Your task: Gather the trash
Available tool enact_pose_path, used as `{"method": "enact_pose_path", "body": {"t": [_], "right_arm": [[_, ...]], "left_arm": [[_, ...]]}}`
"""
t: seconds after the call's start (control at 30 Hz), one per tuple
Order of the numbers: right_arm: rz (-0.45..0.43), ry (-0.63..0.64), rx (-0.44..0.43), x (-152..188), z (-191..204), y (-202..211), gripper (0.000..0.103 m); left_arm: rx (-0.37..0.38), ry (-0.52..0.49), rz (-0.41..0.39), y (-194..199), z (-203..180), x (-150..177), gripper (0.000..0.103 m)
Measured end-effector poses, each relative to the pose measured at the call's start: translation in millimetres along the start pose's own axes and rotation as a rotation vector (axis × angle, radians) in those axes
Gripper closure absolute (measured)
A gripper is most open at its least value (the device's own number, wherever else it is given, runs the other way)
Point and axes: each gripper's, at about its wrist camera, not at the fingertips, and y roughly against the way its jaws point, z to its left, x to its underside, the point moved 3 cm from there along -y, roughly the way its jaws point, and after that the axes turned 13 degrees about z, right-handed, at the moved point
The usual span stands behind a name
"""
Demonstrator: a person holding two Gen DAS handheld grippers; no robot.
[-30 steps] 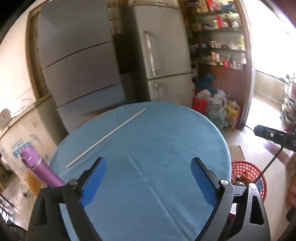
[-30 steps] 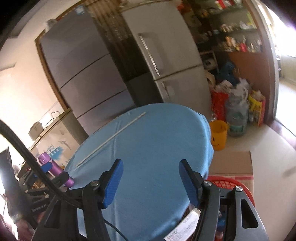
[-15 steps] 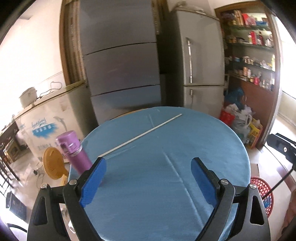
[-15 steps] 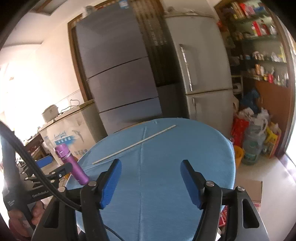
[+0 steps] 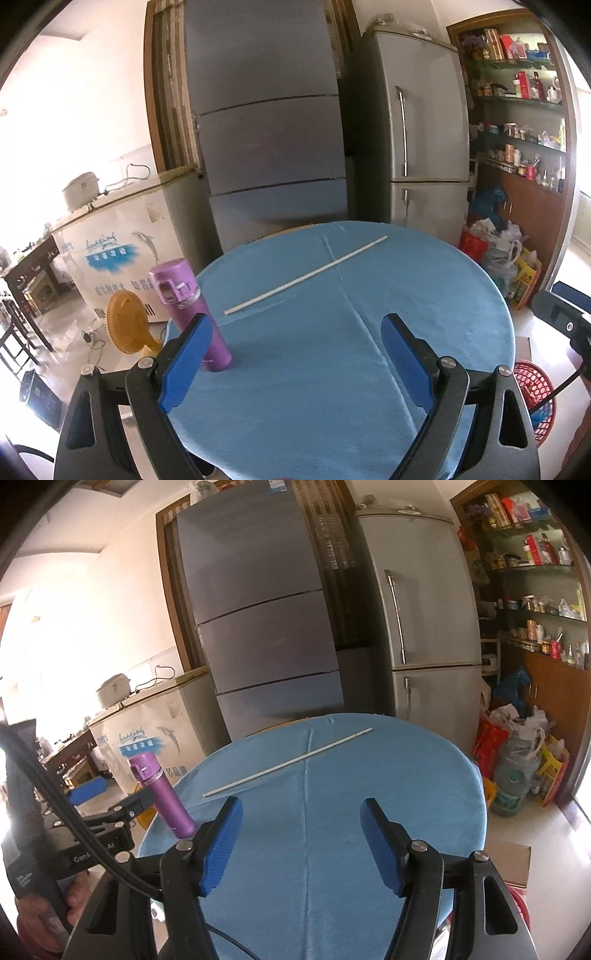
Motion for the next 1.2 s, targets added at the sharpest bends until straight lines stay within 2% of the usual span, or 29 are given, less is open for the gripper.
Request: {"method": "enact_pose_path", "body": {"t": [0.67, 1.2], "right_arm": [[-0.016, 0.065, 0.057, 11, 24, -1, 0.032], [-0.014, 0.065, 0.067, 13, 26, -3, 0.031]], "left_arm": [[-0.042, -0.027, -0.027, 14, -3, 10, 0.010], [-0.033, -0.030, -0.017, 15, -2, 15, 0.010]]}}
